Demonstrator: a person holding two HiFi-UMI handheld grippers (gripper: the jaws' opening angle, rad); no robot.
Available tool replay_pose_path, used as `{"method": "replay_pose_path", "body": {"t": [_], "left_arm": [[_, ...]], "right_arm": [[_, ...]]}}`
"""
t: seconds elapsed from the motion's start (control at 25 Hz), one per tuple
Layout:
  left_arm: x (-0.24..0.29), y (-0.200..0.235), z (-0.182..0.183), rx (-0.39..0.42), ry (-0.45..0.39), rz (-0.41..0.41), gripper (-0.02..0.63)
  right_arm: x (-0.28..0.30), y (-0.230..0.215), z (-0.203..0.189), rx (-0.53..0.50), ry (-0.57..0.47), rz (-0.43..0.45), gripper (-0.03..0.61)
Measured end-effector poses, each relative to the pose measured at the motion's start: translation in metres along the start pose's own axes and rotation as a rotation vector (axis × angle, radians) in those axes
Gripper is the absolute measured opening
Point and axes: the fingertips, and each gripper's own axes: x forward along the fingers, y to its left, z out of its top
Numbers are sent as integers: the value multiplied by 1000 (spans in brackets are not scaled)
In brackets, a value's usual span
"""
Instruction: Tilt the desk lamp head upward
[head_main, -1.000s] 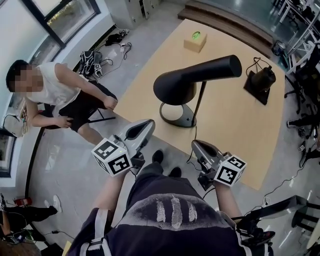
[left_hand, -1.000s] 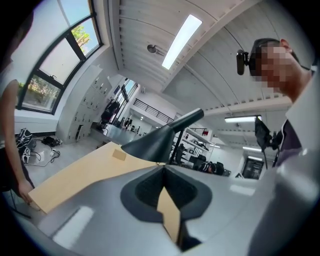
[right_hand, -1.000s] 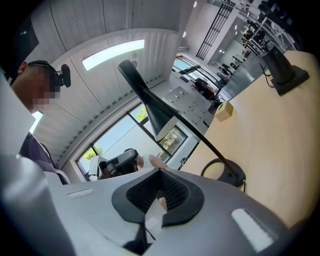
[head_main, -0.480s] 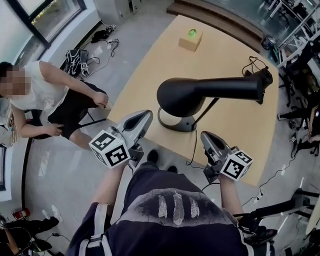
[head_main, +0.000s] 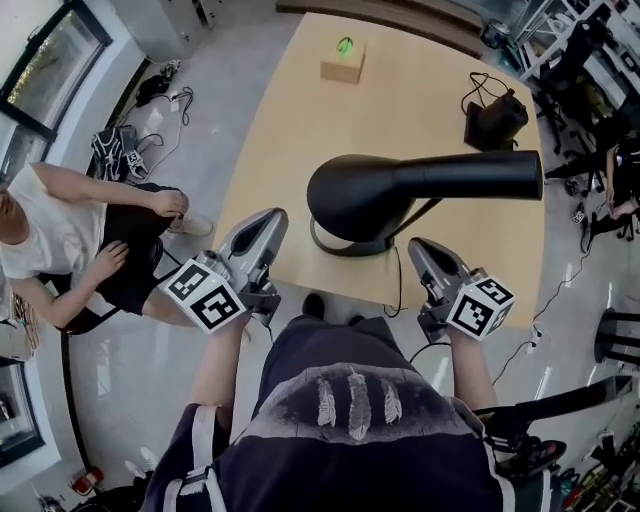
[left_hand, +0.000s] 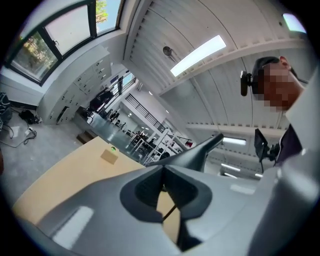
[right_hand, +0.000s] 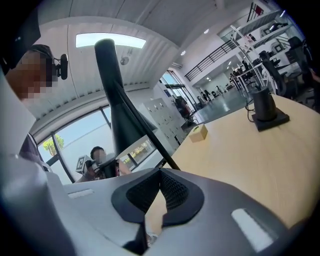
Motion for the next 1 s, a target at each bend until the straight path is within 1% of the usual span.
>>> {"method": "replay_pose_path", "body": {"t": [0.12,0.24,0.32,0.4,0.44,0.48,0.52,0.6,0.64,0.68,0.76,0.84,1.0], "left_arm": [[6,9,2,-30,8,-34,3],[9,19,6,-48,3,-23,3],[9,22,9,-57,1,-16,3],[10,21,12,-79,-4,-22,3],[10,18,12,-94,-3,-35,16],[11,15,11,-116,0,-55,41],[12,12,9,-145,4,-80,89],[15,6,5,-219,10,-128,212],[18,3,2,-250,14,-146,259],[21,0,-2,-273,22,-161,293],[29,-3,-9,-306,46,-179,331],[36,-4,-16,-339,62,-192,354],[48,-10,-20,-386,65,-241,359]], "right_arm": [[0,-2,2,-24,-11,-35,-2],[-1,-10,3,-45,-18,-74,0],[-2,-13,4,-30,-27,-69,2],[0,-12,7,-18,-28,-40,39],[1,-11,8,-24,-26,-26,46],[2,-9,10,-35,-23,-15,65],[4,-8,11,-47,-19,-7,85],[6,-7,11,-64,-7,8,131],[8,-7,11,-70,-1,15,133],[9,-8,12,-76,3,19,133],[14,-10,15,-95,5,23,133],[20,-11,18,-123,10,23,133],[30,-11,20,-187,27,18,121]]}}
